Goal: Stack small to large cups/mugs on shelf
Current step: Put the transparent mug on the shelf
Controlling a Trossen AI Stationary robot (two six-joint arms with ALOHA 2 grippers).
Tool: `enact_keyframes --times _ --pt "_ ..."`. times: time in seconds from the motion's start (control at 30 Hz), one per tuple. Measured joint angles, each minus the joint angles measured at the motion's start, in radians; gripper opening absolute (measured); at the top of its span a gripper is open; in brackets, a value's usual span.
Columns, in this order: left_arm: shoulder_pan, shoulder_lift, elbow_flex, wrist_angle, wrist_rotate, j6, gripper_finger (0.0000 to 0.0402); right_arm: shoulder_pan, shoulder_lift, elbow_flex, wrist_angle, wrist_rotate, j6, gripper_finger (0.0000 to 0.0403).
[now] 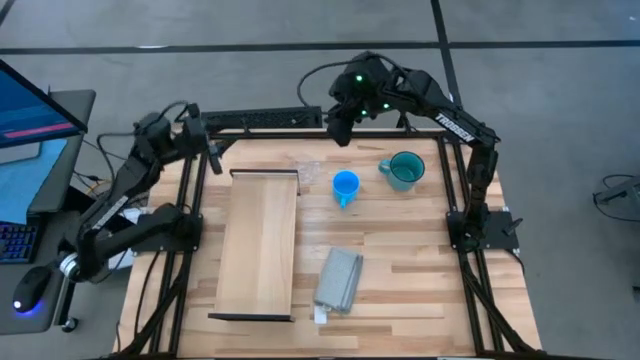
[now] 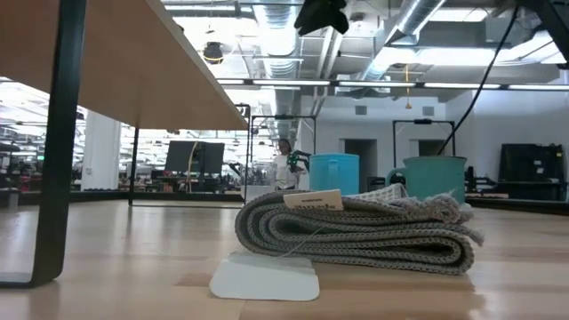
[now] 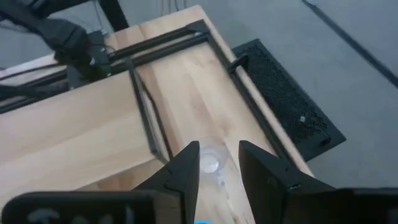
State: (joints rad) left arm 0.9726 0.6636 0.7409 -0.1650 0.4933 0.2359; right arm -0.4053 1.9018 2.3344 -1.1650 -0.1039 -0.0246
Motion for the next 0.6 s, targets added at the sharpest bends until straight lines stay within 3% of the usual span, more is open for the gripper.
enact_keyframes --times 0.17,0.4,0.47,0.6 --pt "0.122 0.152 0.100 -0.004 0.164 0.004 0.0169 0.025 0.002 0.000 -0.009 0.000 -0.029 0.0134" --pt "0.216 0.412 0.296 -0.051 0.513 -0.015 0.0169 0.036 0.000 0.000 -0.077 0.001 -0.117 0.0132" --pt "0.217 0.486 0.352 -0.095 0.562 -0.015 0.0169 0.024 0.000 0.000 -0.115 0.007 -0.136 0.0132" --pt "0.213 0.591 0.450 -0.174 0.568 0.053 0.0169 -0.010 -0.004 0.000 -0.122 0.028 -0.142 0.0132"
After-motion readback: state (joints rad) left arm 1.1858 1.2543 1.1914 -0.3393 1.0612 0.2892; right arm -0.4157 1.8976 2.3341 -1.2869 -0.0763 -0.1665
